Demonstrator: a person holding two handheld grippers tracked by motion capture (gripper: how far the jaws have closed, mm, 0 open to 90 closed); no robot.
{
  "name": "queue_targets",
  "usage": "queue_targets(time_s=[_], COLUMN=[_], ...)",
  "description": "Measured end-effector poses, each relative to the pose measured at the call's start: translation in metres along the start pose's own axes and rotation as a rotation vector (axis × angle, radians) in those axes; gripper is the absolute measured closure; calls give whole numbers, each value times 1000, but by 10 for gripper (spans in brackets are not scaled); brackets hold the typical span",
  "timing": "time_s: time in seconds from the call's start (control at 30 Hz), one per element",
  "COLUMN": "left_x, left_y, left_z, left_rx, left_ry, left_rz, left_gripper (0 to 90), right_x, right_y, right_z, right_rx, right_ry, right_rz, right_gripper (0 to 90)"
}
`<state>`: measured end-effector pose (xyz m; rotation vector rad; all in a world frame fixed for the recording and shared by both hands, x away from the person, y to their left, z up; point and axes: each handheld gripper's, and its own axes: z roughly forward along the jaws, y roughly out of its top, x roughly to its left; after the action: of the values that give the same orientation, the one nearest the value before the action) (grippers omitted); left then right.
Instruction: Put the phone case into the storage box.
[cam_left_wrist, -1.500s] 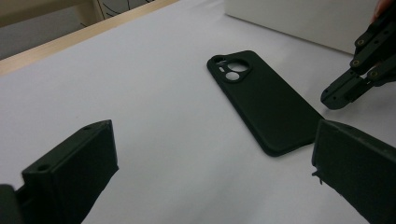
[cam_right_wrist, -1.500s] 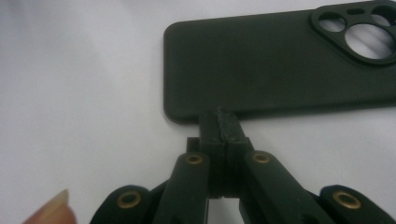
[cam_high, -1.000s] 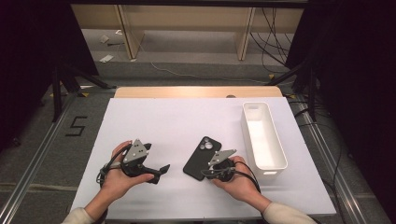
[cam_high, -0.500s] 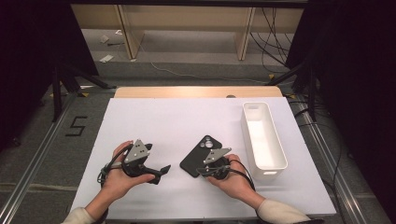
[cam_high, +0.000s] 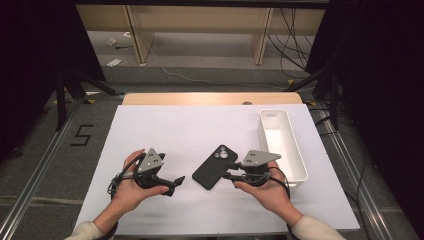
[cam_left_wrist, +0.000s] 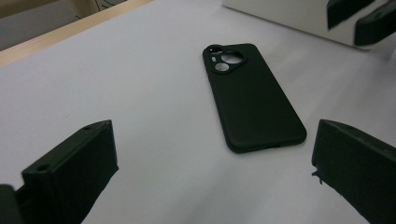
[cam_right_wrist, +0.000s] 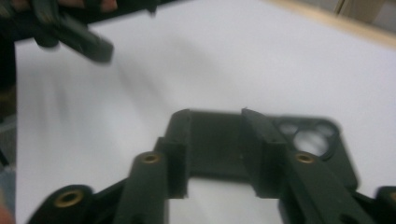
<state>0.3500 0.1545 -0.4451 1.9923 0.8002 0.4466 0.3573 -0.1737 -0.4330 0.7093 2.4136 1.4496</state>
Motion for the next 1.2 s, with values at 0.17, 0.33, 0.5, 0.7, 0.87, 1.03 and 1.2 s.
queue_targets(time_s=[0.17,0.33,0.5,0.7,0.87,1.03,1.2], left_x=[-2,-4,-6,-9,-13,-18,-23], left_y=[3,7,10,15,20,25,29], left_z=[5,10,15,26,38,49,60], left_rx=[2,5,18,36,50,70,95], left_ry=[-12,-24,-37,-50,-57,-67,-75], left_rz=[1,9,5,5,10,24,31], left_gripper=[0,0,0,0,0,0,0], right_x=[-5,-7,-7,-8,-10,-12,-13], right_y=[-1,-6,-9,-9,-10,-12,-13], right_z=[-27,-49,-60,-66,-68,-70,-72], right_rx=[-118,-182,-205,-226,-228,-226,-222], right_ry=[13,2,-17,-22,-21,-27,-37], right_rz=[-11,-35,-40,-44,-44,-43,-42], right_gripper=[417,307,254,229,225,222,222])
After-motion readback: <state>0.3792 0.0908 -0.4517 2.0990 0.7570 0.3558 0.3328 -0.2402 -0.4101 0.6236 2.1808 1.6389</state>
